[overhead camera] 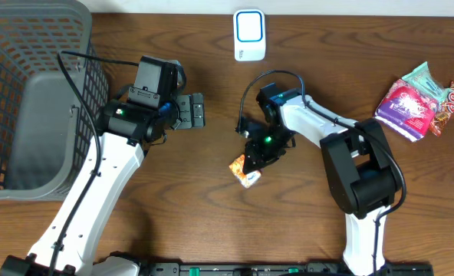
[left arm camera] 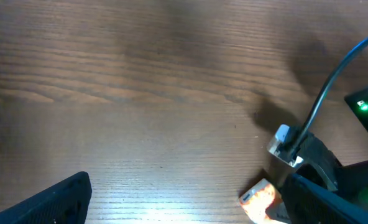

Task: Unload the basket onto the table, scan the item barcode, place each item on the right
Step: 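Grasp the orange Kleenex pack with the right gripper, then lift Kleenex pack up to the white scanner with right gripper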

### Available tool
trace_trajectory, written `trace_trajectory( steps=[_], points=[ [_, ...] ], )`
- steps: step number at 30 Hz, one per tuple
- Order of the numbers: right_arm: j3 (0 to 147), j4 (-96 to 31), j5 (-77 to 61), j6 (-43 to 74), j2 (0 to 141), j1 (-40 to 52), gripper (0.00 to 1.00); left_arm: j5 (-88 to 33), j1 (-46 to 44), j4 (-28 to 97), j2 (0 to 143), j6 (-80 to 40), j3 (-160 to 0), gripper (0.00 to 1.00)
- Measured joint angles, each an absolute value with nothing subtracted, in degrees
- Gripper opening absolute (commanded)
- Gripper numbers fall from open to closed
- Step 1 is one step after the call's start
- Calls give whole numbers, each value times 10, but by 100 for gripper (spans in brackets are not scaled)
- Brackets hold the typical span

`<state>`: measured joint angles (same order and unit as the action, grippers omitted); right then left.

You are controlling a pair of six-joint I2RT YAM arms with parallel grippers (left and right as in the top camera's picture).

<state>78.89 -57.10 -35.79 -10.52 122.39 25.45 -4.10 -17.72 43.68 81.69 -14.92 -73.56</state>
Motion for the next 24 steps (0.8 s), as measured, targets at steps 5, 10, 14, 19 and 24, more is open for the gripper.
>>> trace_trajectory(
  steps=[5, 10, 14, 19, 24],
  points=[
    [783, -563, -367, -76, 1221, 255, 1, -41, -177, 437, 817, -149, -736, 98],
    [814, -583, -355, -50, 1226, 251, 1, -41, -177, 437, 817, -149, -736, 98],
    [912, -618, -303, -17, 1234, 228, 1, -41, -177, 437, 817, -149, -736, 98],
    [1070, -601, -155, 82, 1234, 204, 1, -41, -177, 437, 817, -149, -736, 98],
    [1143, -494, 27, 125, 1234, 206, 1, -41, -177, 437, 817, -149, -736, 98]
  ],
)
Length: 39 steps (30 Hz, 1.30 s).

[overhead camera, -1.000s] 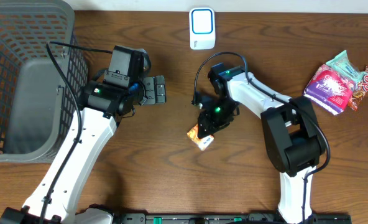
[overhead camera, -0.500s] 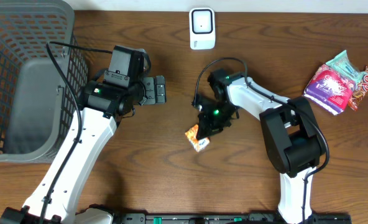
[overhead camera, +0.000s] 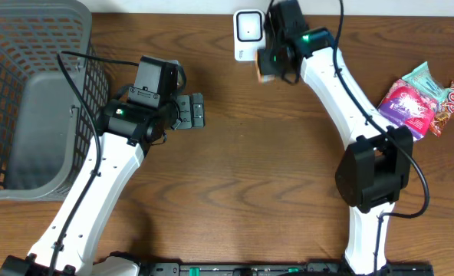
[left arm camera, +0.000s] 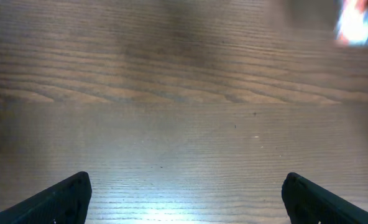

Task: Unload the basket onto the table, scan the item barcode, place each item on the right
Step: 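Lift Kleenex pack up to the white scanner with right gripper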

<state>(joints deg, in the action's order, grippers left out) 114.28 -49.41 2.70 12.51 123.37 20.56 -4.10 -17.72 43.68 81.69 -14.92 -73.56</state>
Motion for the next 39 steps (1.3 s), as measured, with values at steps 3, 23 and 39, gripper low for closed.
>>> trace_trajectory(
  steps=[3, 23, 39],
  points=[
    [1146, -421, 148, 134, 1234, 215, 1, -41, -177, 437, 817, -149, -736, 98],
    [1149, -131, 331, 53, 1361, 281, 1, -41, -177, 437, 817, -149, -736, 98],
    [1165, -410, 341, 182, 1291, 196, 1, -41, -177, 437, 817, -149, -736, 98]
  ],
)
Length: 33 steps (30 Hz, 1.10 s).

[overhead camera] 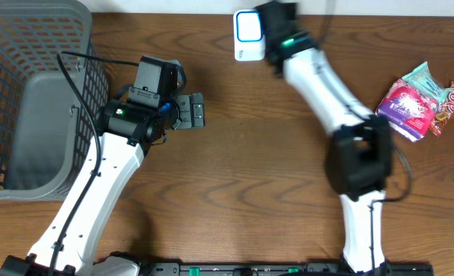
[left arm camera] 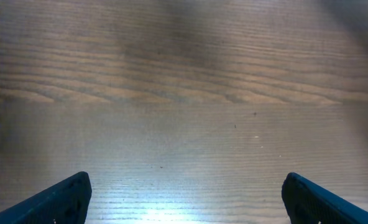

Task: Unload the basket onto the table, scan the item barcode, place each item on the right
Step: 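Lift Kleenex pack up to the white scanner with right gripper, then carry Kleenex pack to the right table edge and release it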

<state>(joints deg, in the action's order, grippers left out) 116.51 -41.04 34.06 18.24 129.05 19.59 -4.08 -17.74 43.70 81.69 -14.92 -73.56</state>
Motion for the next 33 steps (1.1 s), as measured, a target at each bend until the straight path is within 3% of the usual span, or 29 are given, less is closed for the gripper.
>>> trace_trajectory(
  steps=[7, 12, 14, 15, 17, 20, 22, 33],
  points=[
    [1180, -612, 350, 248, 1236, 16, 1, -41, -177, 437, 817, -149, -736, 98],
    [1176, -681, 352, 261, 1237, -93, 2, -41, -177, 437, 817, -149, -736, 98],
    [1176, -687, 347, 265, 1237, -123, 13, -41, -177, 437, 817, -149, -736, 98],
    [1176, -689, 342, 268, 1237, -135, 28, -41, -177, 437, 817, -149, -736, 98],
    [1176, -693, 323, 271, 1237, -160, 67, -41, -177, 437, 817, -149, -736, 98],
    [1176, -693, 277, 269, 1237, -189, 78, -41, -177, 437, 817, -149, -736, 98],
    [1176, -694, 243, 273, 1237, -203, 99, -41, -177, 437, 817, -149, -736, 98],
    [1174, -774, 110, 272, 1228, -210, 99, -41, -177, 437, 817, -149, -736, 98]
  ],
)
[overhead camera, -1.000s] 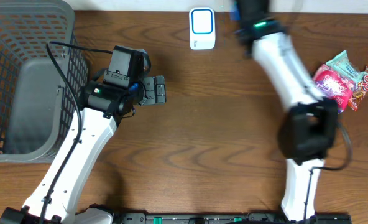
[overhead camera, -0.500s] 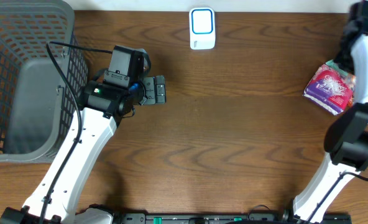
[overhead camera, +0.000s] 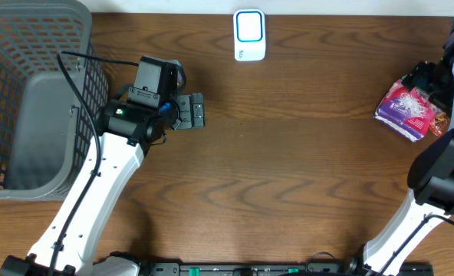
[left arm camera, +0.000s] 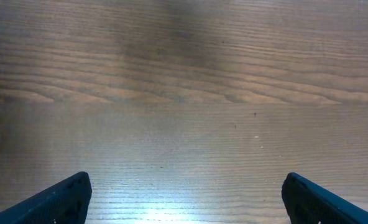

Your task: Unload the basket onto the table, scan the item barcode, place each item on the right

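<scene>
The white scanner (overhead camera: 249,34) with a blue-rimmed window stands at the table's far edge, centre. My right gripper (overhead camera: 429,77) is at the far right, over a pile of snack packets; whether its jaws are open or shut does not show. The pink packet (overhead camera: 406,107) lies uncovered just below it. No orange packet shows anywhere. My left gripper (overhead camera: 199,112) hovers left of centre, pointing right. In the left wrist view it (left arm camera: 184,208) is open, dark fingertips (left arm camera: 56,199) wide apart over bare wood.
A grey mesh basket (overhead camera: 35,92) fills the far left of the wooden table (overhead camera: 288,176). The right arm's links rise along the right edge from the front.
My right arm was at the scanner at the top centre. It now reaches to the right edge, over the snack pile. The left arm has not moved.
My right gripper first held an orange snack packet at the table's middle. Then it had the packet up beside the scanner, and stayed there. Now it is over the pile at the right, the orange packet out of sight. The left gripper stayed open throughout.
</scene>
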### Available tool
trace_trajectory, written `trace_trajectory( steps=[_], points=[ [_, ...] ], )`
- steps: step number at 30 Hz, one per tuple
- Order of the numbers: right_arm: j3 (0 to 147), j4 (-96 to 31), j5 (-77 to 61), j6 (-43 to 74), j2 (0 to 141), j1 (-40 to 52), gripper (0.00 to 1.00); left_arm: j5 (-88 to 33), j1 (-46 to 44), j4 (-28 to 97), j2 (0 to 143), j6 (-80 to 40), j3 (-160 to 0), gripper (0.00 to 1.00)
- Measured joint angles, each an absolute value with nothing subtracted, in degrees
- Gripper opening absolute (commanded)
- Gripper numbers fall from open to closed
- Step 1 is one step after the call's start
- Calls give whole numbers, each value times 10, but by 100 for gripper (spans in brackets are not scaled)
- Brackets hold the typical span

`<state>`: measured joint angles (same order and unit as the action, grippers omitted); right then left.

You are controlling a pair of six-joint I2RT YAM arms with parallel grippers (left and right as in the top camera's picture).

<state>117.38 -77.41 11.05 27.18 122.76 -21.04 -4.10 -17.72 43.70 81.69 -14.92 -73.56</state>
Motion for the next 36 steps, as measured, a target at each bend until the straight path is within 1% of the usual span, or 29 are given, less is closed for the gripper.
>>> trace_trajectory(
  steps=[4, 8, 14, 20, 28, 32, 36],
  points=[
    [1169, -829, 74, 272, 1180, -210, 99, -41, -177, 437, 817, -149, -736, 98],
    [1169, -880, 53, 272, 1101, -201, 99, -41, -177, 437, 817, -149, -736, 98],
    [1169, -942, 43, 265, 999, -149, 99, -41, -177, 437, 817, -149, -736, 98],
    [1124, -968, 49, 254, 886, -68, 99, -41, -177, 437, 817, -149, -736, 98],
    [983, -972, 33, 250, 664, 42, 99, -41, -177, 436, 817, -149, -736, 98],
    [931, -972, -8, 250, 589, 58, 99, -41, -177, 437, 817, -149, -736, 98],
    [918, -972, -29, 250, 541, 59, 99, -41, -177, 437, 817, -149, -736, 98]
  ],
)
